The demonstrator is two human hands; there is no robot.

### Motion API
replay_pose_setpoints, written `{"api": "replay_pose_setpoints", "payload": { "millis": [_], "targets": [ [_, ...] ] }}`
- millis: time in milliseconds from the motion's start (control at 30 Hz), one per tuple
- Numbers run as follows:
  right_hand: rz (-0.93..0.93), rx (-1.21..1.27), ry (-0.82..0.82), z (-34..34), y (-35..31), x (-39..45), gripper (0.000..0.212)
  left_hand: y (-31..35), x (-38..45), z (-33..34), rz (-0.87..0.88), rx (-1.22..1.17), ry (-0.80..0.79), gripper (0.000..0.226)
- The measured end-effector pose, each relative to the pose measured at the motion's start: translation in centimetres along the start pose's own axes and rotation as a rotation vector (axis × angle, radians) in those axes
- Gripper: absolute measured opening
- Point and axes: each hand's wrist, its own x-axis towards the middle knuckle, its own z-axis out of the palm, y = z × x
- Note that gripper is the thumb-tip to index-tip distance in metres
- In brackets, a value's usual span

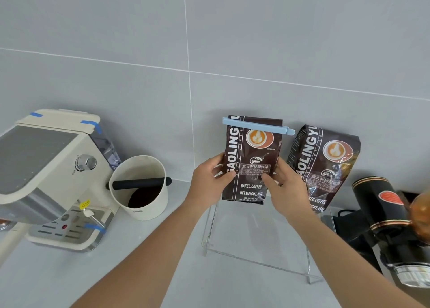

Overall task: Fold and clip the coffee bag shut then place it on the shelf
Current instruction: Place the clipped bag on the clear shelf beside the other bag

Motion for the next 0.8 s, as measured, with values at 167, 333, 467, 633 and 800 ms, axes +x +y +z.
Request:
{"api": "replay_pose_setpoints", "payload": {
  "millis": [167,333,467,633,800],
  "targets": [
    [-0.038,-0.047,-0.004,0.1,0.2,0.5,0.049,0.0,0.7,-0.2,0.020,0.023,-0.046,0.048],
    [-0.013,-0.001,0.028,0.5,0.3,0.8,0.048,-0.1,1.2,-0.2,0.025,0.046,-0.052,0.048],
    [0.020,0.045,0.058,0.9,0.6,0.7,0.041,0.0,1.3,-0.2,0.013,0.100,-0.040,0.046],
    [0.061,0.007,-0.001,0.8,0.3,0.7,0.042,0.1,1.1,-0.2,-0.052,0.224,0.018,0.030],
    [0.093,-0.022,-0.031,0.2,-0.6,0.3,0.035,0.5,1.0,0.1,-0.087,0.339,0.086,0.024]
  ]
}}
